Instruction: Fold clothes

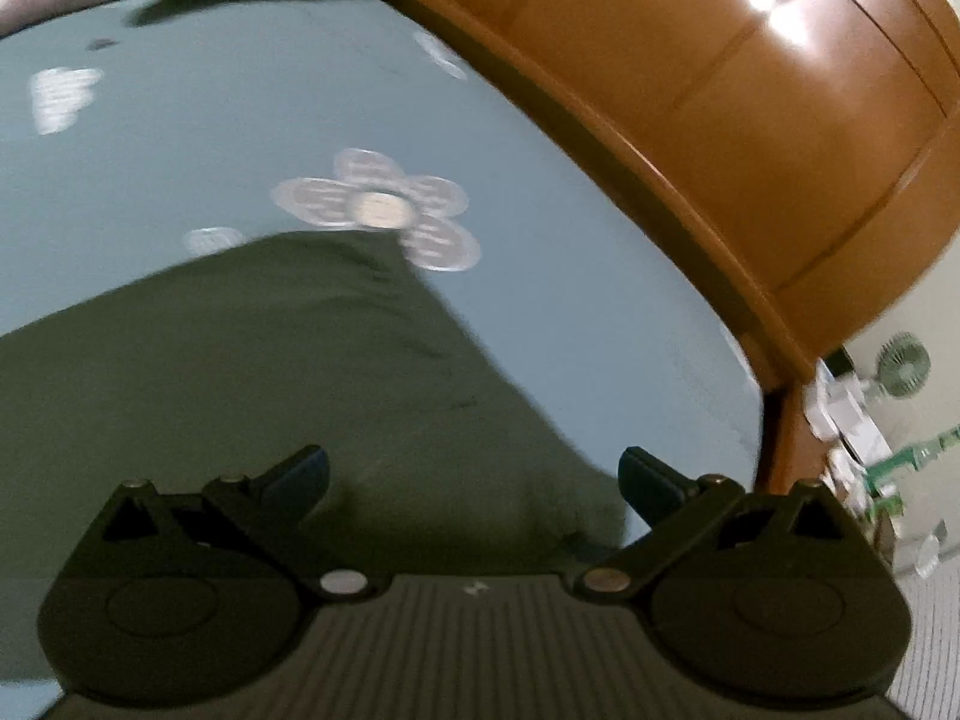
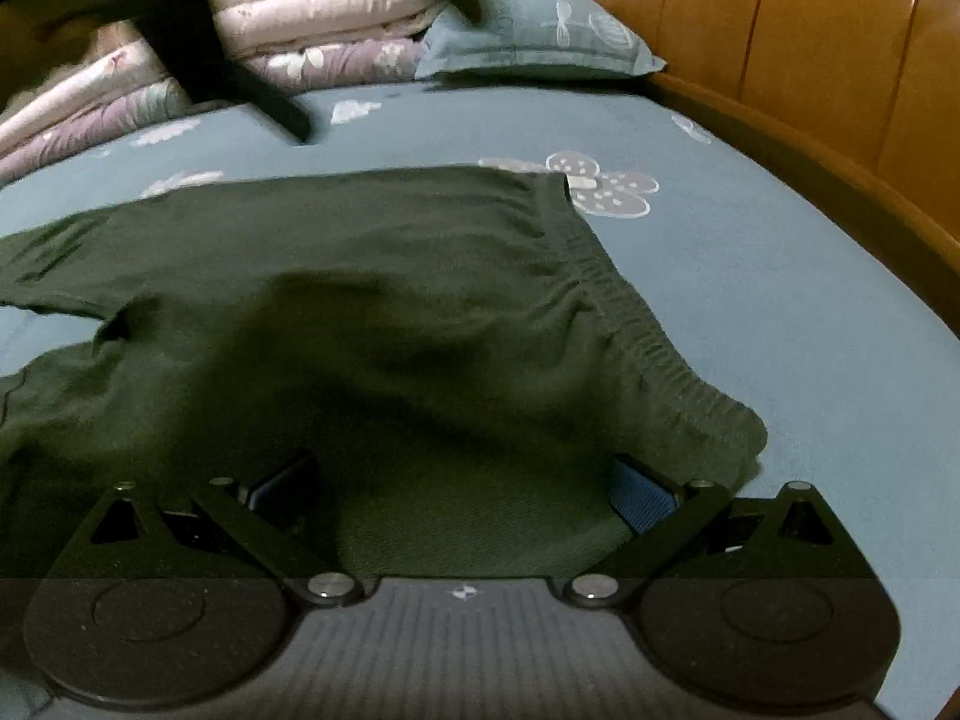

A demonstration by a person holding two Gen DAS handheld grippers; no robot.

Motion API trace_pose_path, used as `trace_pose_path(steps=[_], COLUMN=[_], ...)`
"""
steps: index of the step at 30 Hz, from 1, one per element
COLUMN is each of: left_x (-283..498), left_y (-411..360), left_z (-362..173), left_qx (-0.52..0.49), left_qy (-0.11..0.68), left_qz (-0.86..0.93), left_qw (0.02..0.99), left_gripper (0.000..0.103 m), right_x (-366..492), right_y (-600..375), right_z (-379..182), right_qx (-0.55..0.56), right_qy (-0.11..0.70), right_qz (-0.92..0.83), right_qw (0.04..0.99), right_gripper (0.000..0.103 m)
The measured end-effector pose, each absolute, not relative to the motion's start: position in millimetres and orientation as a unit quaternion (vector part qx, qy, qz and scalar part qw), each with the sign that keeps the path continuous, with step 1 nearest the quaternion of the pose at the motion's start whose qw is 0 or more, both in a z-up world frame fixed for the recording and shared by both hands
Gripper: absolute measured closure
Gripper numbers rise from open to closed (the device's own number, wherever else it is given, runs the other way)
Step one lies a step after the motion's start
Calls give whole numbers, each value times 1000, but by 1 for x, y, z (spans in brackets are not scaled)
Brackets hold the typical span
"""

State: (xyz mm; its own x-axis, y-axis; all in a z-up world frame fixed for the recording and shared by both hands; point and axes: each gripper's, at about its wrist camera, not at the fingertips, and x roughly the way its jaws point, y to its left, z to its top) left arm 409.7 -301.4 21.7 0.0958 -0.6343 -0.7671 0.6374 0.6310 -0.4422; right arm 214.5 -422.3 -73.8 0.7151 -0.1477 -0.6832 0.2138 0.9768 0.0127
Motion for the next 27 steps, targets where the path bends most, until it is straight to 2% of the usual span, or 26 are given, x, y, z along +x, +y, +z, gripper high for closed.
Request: trace_pose_path(steps=[6,10,14,17,21,27], left_x=[421,426,430,426,435,440], left_y=[-237,-226,-212,-205,-195,-192], left_z=[-23,-45,-64,-56,-34,-63], left_qx=[-51,-56,-73,-76,-93,-69], left_qy=[547,538,568,568,518,554], left_qz=[-357,-336,-314,-322,-336,-288], left_qw=[755,771,757,753,781,778], left_gripper=[1,1,1,1,1,2], right_x=[216,221,228,229,227,226], right_y=[-418,-412,-407,-407,-407,-405], right_z=[-74,-74,-76,-76,-75,-74], right_qx=[41,38,29,30,35,37], right_qy=[361,360,363,363,361,358], right_qz=[-101,-101,-102,-101,-101,-102], right_qw=[926,927,926,926,926,928], right_gripper=[0,0,0,0,0,0])
